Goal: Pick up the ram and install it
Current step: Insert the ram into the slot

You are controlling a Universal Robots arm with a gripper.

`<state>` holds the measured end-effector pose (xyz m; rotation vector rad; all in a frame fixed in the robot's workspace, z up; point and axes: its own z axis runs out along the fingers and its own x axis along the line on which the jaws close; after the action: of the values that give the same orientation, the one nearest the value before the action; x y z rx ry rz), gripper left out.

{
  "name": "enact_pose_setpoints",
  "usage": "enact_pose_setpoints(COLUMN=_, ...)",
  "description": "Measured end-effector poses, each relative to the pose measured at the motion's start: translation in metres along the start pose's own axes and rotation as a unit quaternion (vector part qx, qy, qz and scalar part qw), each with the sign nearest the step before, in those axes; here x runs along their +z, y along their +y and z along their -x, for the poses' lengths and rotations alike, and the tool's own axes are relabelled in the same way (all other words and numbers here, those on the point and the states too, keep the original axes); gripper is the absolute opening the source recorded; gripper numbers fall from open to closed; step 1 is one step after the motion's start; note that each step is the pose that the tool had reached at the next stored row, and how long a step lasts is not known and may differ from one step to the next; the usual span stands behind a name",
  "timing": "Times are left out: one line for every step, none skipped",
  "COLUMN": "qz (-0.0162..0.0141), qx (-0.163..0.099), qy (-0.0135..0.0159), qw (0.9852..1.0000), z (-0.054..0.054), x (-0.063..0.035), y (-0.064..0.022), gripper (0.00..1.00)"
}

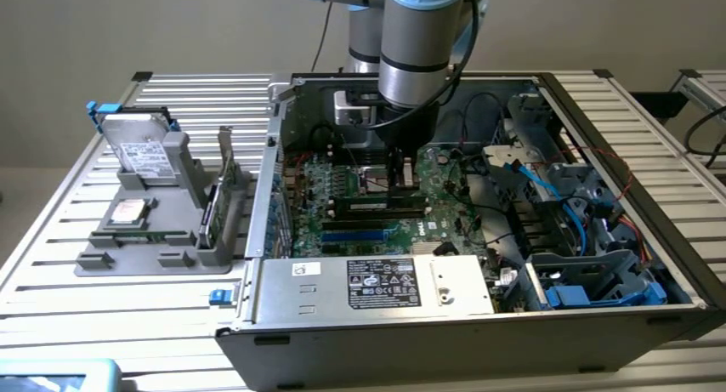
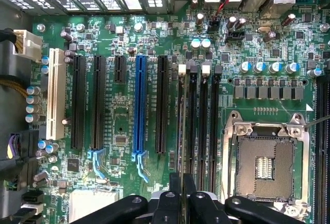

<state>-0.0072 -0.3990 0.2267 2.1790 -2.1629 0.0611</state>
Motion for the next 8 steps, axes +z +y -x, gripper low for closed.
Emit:
enact_pose_setpoints(qz=0.0, qx=0.0, qy=0.0, qw=1.0, z=0.0, x=0.0, y=0.0, gripper=0.14)
enact_pose_setpoints(qz=0.0, qx=0.0, qy=0.0, qw=1.0, z=-0.0001, x=0.0, y=0.0, gripper=0.14)
enact_pose_setpoints(qz=0.0, qx=0.0, qy=0.0, qw=1.0, z=-0.0001, x=0.0, y=0.0, gripper=0.14)
enact_pose_setpoints(qz=-0.0002, qx=0.0, qy=0.0, qw=1.0, z=-0.0001, x=0.0, y=0.0001, gripper=0.14)
enact_pose_setpoints(qz=-0.0003, qx=0.0, qy=0.0, qw=1.0, z=-0.0001, x=0.0, y=0.0001, gripper=0.14)
enact_pose_setpoints(qz=-0.0004, qx=0.0, qy=-0.0001, qw=1.0, z=-0.0001, x=0.0001, y=0.0002, gripper=0.14)
enact_pose_setpoints(qz=-0.0005, qx=0.0, qy=-0.0001, qw=1.0, z=-0.0001, x=0.0001, y=0.0004, gripper=0.14)
enact_pose_setpoints(qz=-0.0007, qx=0.0, qy=-0.0001, qw=1.0, z=0.0, x=0.0001, y=0.0006, gripper=0.14)
